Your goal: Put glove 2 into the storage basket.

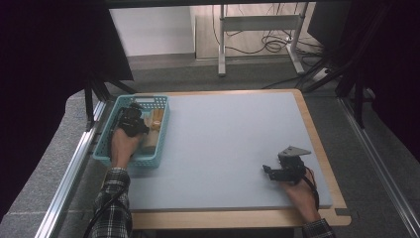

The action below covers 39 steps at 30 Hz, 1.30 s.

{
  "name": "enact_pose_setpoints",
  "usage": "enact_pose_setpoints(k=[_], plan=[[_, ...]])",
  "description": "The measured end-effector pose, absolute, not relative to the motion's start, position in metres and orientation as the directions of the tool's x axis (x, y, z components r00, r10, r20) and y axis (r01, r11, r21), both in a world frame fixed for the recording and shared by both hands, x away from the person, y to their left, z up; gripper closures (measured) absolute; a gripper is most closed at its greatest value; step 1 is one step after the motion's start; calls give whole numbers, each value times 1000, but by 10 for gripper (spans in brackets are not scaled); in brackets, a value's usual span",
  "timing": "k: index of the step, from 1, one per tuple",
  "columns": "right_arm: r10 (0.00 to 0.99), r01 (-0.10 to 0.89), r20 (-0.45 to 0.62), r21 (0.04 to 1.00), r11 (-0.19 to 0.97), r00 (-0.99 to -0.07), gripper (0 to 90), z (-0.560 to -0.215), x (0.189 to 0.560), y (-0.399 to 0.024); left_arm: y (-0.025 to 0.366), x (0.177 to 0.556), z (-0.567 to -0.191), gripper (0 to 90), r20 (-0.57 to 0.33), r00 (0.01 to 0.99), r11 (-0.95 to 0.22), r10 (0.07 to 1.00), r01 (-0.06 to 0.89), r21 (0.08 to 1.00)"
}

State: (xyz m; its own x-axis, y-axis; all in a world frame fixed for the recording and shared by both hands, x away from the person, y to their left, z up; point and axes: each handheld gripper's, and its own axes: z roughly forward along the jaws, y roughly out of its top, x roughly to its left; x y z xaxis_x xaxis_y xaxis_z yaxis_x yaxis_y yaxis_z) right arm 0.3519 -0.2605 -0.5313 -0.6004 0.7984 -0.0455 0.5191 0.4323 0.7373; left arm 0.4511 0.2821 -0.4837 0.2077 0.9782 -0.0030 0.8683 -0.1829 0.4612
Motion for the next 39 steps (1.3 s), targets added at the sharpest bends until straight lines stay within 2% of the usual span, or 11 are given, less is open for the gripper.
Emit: enact_pose_setpoints(k=[6,8,9,15,19,28,39], plan=[[798,519,-46,737,433,-600,225,-531,352,-260,294,444,-479,487,-18,182,-150,983,856,495],[799,519,-46,737,433,-600,225,-531,352,-261,298,441,-477,424,-28,187,-146,982,846,513],[799,519,-46,737,433,-600,225,-531,352,-261,299,439,-476,424,-30,187,-144,982,841,522],[799,519,-46,737,433,-600,225,-531,352,-260,305,430,-475,286,-73,195,-123,978,825,552],[799,519,-46,737,433,-600,225,-531,352,-260,309,423,-473,233,-125,200,-90,972,804,588],[799,519,-47,737,433,-600,225,-531,352,-260,306,409,-465,127,-147,248,-95,958,754,650],[799,519,-47,737,433,-600,225,-531,352,-260,301,393,-462,75,-146,290,-115,946,720,684]])
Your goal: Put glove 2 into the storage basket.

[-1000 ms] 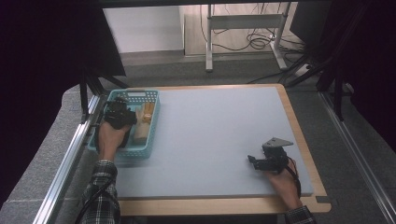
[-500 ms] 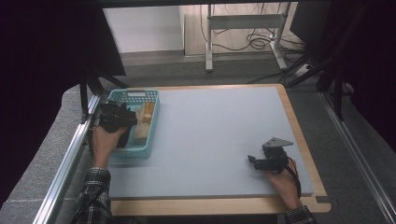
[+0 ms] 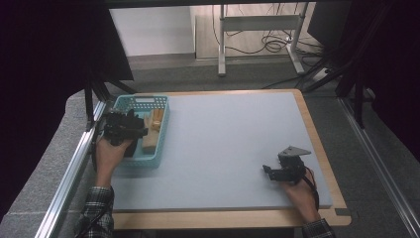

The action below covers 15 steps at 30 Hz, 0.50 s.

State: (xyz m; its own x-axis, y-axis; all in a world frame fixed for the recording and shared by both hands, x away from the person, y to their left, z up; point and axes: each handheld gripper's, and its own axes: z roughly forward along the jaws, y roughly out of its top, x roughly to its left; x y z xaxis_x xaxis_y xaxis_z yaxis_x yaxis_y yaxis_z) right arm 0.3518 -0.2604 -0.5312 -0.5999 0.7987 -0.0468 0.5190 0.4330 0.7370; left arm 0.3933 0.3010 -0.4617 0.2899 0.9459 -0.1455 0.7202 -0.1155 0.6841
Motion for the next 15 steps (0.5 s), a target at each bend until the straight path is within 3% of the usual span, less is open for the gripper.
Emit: enact_pose_setpoints(k=[15], plan=[[799,519,-47,737,433,-599,225,-531,352,-260,290,376,-458,41,-130,333,-148,934,692,707]])
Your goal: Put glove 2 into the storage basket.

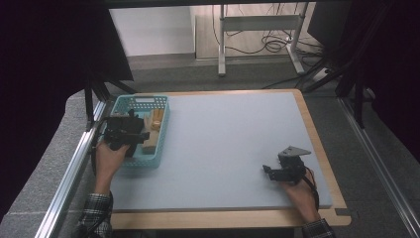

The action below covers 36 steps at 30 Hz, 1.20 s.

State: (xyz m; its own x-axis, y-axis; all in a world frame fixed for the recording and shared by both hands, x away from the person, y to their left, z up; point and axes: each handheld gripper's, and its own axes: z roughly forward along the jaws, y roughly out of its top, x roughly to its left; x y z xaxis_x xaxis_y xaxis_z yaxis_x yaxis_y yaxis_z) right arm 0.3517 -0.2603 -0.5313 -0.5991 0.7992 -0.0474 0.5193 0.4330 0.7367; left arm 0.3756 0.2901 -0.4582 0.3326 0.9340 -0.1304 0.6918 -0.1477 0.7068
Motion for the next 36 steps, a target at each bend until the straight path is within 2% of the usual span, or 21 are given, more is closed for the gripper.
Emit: enact_pose_setpoints(k=[13,36], plan=[[799,519,-48,737,434,-600,224,-531,352,-260,268,362,-455,20,-117,401,-194,909,654,731],[799,518,-49,737,435,-600,223,-531,352,-260,191,338,-460,5,-142,581,-285,802,580,763]])
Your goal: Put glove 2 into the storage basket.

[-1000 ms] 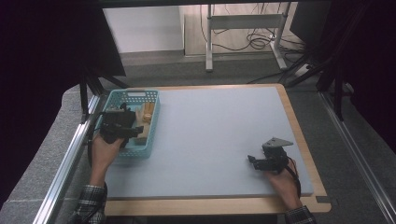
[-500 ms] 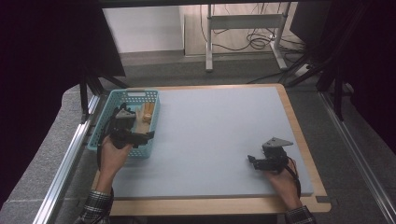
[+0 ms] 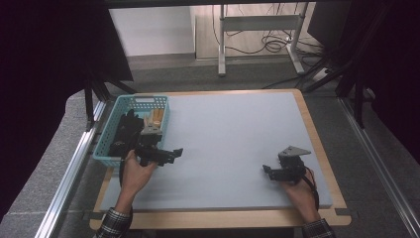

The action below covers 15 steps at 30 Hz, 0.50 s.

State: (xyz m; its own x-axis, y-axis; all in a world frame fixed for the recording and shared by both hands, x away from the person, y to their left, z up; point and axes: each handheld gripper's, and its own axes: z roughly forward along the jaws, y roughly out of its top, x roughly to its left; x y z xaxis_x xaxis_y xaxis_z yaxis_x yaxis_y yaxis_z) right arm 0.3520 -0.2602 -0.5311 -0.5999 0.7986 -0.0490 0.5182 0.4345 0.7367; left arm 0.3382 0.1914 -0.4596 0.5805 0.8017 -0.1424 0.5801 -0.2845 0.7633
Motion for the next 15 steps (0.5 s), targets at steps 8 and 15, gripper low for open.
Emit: enact_pose_setpoints(k=[8,15], plan=[[798,518,-50,736,435,-600,223,-531,352,-260,163,329,-471,7,-136,638,-328,758,553,766],[798,518,-51,736,436,-600,223,-531,352,-260,139,319,-488,7,-112,682,-379,722,526,762]])
